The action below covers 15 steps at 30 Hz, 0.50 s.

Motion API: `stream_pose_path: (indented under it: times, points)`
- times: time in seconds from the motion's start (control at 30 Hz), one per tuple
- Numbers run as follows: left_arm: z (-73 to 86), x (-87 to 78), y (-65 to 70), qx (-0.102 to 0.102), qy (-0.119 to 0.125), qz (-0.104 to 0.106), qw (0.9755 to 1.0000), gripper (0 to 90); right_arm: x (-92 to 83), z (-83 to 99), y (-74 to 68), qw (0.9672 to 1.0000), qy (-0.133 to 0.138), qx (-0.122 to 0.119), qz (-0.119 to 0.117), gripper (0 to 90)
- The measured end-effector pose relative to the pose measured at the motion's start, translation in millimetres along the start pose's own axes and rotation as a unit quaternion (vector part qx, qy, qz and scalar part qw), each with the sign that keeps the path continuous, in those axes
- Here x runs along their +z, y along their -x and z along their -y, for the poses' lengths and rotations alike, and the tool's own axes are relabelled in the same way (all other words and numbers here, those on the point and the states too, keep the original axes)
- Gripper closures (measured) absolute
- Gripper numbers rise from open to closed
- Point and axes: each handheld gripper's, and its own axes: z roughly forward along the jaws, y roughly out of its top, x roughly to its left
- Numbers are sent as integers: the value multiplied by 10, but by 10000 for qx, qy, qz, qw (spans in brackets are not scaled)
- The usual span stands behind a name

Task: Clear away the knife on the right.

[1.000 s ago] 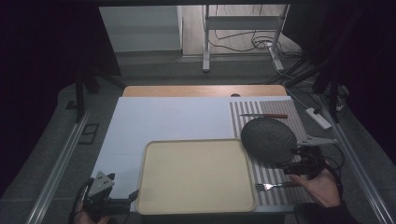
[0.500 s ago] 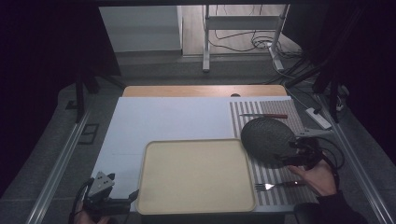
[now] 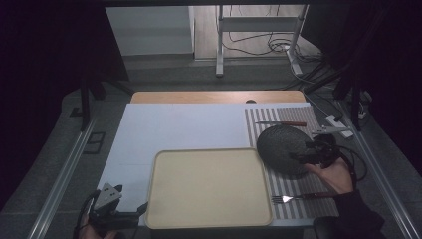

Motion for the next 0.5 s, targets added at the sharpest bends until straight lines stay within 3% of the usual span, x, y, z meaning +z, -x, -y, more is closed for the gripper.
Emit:
stream_pose_path:
  times: [0.27,0.5]
  points:
    - [0,0,0,2,1,2,10000,0,92,-152,123,9998,187,-44,-13,134]
    - [0,1,1,15,-1,3,10000,0,236,-243,236,10000,19,-33,76,126]
